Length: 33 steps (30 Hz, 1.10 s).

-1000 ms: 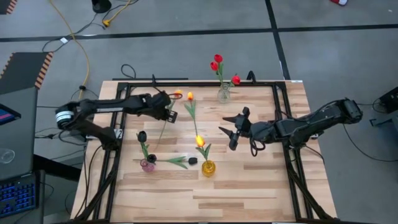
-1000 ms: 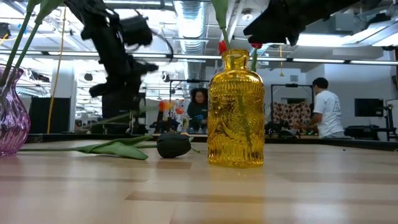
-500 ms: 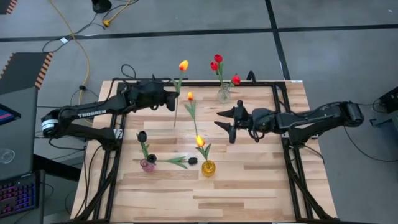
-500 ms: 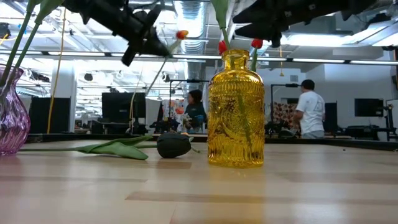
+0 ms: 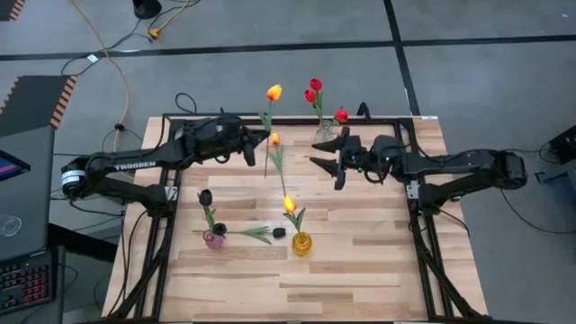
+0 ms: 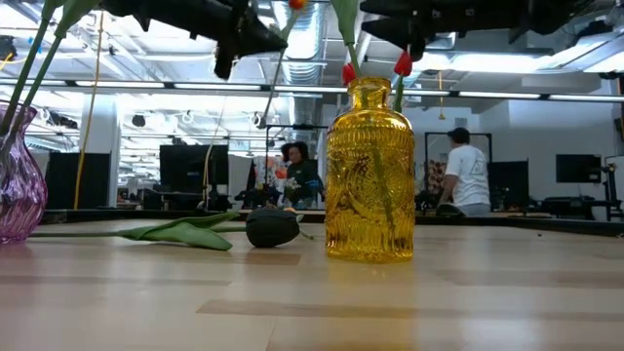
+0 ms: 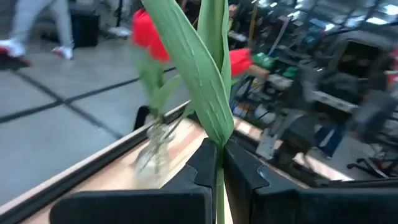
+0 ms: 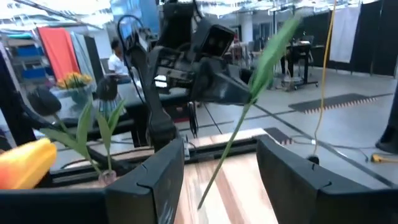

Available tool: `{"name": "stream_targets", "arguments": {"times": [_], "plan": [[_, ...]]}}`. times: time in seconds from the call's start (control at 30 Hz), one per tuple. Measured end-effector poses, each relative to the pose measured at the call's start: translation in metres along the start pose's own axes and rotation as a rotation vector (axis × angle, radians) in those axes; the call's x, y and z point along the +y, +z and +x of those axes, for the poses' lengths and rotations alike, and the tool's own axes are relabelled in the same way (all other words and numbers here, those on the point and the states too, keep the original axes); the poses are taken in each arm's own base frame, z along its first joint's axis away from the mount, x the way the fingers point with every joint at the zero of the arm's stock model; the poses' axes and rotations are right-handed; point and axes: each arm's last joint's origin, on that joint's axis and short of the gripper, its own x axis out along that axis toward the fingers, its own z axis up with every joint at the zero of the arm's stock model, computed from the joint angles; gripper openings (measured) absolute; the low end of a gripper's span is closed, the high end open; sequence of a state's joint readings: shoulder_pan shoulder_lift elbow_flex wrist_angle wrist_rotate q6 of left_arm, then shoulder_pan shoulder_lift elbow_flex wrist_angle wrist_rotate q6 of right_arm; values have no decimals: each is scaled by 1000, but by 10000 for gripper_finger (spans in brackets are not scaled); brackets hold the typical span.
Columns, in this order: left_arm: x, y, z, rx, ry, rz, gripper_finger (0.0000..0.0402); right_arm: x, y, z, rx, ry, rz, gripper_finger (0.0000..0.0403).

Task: Sort flowers into vase by color
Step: Put the left yellow flower into the yellow vase

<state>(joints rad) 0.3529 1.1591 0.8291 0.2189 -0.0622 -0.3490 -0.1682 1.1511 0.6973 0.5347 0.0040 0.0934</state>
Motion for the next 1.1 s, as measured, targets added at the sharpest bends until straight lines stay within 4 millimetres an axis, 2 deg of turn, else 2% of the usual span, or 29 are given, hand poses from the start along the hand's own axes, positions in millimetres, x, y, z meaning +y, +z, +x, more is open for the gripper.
{"name": "stream_targets", "arguments": {"times": [0.27,0.73,1.1], "plan": [[-18,2,0,-65,-88,53,2,-3,21,17,-43,39,-55,227],[-35,1,-3,-105,-160,195,2,-3,17,74,4,76,-81,227],[-47,3,-7,-174,-211,265,2,-4,17,105,90,85,-99,227]]}}
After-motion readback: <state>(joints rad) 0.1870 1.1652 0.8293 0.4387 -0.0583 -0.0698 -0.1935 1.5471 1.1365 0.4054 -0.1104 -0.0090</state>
